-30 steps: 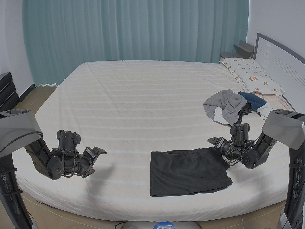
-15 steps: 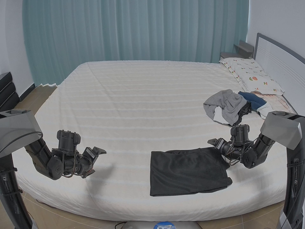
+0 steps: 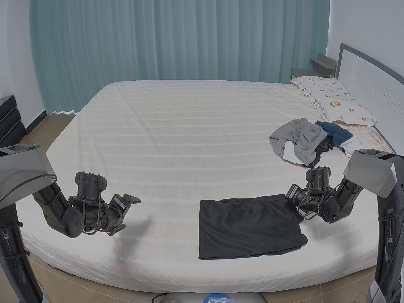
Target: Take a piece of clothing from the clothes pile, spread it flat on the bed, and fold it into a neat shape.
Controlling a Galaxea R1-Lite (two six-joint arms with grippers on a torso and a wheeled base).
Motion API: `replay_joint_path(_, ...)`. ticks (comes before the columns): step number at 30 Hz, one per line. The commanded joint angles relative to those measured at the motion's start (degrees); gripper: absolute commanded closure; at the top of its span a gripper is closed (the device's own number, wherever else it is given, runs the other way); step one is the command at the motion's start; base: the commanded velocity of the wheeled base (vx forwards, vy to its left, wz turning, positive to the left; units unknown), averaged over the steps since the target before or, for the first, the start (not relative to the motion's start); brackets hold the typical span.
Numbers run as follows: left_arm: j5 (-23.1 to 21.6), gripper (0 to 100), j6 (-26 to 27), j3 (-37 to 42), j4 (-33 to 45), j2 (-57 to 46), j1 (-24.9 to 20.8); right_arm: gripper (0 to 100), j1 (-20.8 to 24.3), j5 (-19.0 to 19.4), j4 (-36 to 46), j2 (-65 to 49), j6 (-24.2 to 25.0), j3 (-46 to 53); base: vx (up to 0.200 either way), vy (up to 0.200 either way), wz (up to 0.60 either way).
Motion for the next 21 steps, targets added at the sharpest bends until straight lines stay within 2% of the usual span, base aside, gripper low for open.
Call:
replay_joint_path(1, 0.0, 0, 0.0, 0.1, 0.0, 0.1, 0.0, 100, -0.9, 0.0, -0.1, -0.4, 0.2, 0.8, 0.000, 0.000, 0.00)
replay_joint_path(20, 0.2, 0, 0.0, 0.2, 0.0, 0.2, -0.1, 100, -3.1, 0.2, -0.2, -0.5, 0.7, 1.5, 0.000, 0.000, 0.00)
replay_joint_path(21, 0.2, 0, 0.0, 0.2, 0.0, 0.2, -0.1, 0, -3.1, 0.2, -0.2, -0.8, 0.8, 1.6, 0.000, 0.000, 0.00)
